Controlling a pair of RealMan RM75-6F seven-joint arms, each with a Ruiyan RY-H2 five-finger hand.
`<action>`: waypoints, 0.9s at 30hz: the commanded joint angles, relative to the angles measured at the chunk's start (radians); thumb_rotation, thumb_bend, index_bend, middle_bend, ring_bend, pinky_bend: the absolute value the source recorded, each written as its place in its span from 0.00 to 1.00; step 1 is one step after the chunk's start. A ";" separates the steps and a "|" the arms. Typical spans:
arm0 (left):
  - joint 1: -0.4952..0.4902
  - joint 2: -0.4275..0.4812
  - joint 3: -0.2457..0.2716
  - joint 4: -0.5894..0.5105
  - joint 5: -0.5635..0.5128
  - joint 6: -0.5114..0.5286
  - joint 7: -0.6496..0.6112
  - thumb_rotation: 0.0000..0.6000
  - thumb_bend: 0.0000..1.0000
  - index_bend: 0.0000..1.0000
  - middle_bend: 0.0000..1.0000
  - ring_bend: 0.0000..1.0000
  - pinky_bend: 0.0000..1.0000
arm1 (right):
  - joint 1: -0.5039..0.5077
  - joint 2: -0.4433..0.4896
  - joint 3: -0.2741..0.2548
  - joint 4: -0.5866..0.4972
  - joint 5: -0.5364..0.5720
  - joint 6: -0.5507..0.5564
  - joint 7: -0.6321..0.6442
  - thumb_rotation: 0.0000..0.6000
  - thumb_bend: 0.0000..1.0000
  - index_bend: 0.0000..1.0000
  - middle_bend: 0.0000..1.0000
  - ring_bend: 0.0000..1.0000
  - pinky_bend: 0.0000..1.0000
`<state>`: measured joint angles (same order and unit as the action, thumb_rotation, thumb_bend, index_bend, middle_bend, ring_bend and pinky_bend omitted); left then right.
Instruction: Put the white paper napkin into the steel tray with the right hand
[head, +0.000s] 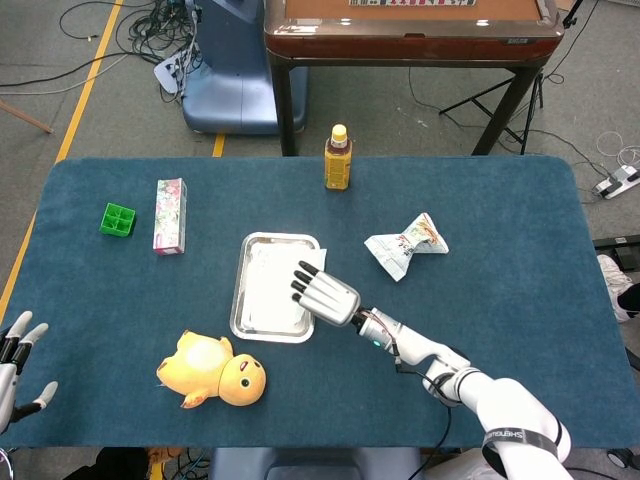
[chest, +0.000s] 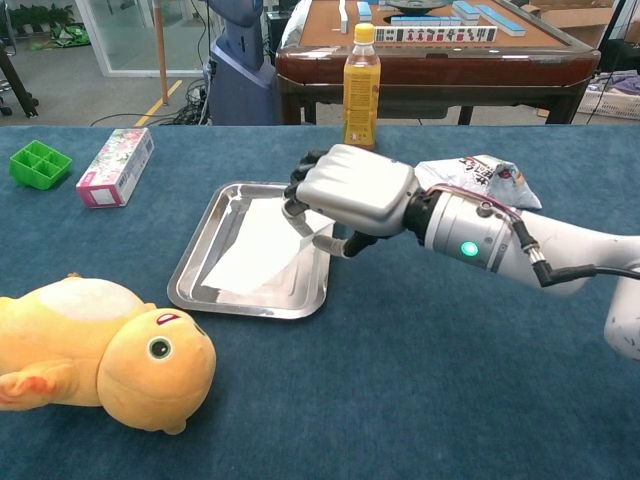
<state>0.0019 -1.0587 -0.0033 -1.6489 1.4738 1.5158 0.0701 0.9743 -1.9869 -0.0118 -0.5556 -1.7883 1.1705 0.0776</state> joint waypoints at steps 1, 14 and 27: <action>0.002 0.001 0.000 -0.005 -0.002 0.002 0.006 1.00 0.22 0.15 0.02 0.08 0.03 | 0.022 -0.012 -0.014 0.037 -0.013 0.003 0.030 1.00 0.46 0.61 0.42 0.27 0.23; 0.007 0.005 -0.001 -0.018 -0.010 0.003 0.024 1.00 0.22 0.15 0.02 0.08 0.03 | 0.061 -0.076 -0.028 0.152 -0.002 -0.013 0.097 1.00 0.46 0.61 0.42 0.27 0.23; 0.006 0.002 -0.003 -0.015 -0.013 -0.002 0.025 1.00 0.22 0.15 0.02 0.08 0.03 | 0.065 -0.100 -0.036 0.193 0.025 -0.036 0.120 1.00 0.28 0.61 0.40 0.26 0.23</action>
<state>0.0076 -1.0567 -0.0067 -1.6638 1.4608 1.5142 0.0955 1.0389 -2.0861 -0.0474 -0.3630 -1.7639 1.1347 0.1970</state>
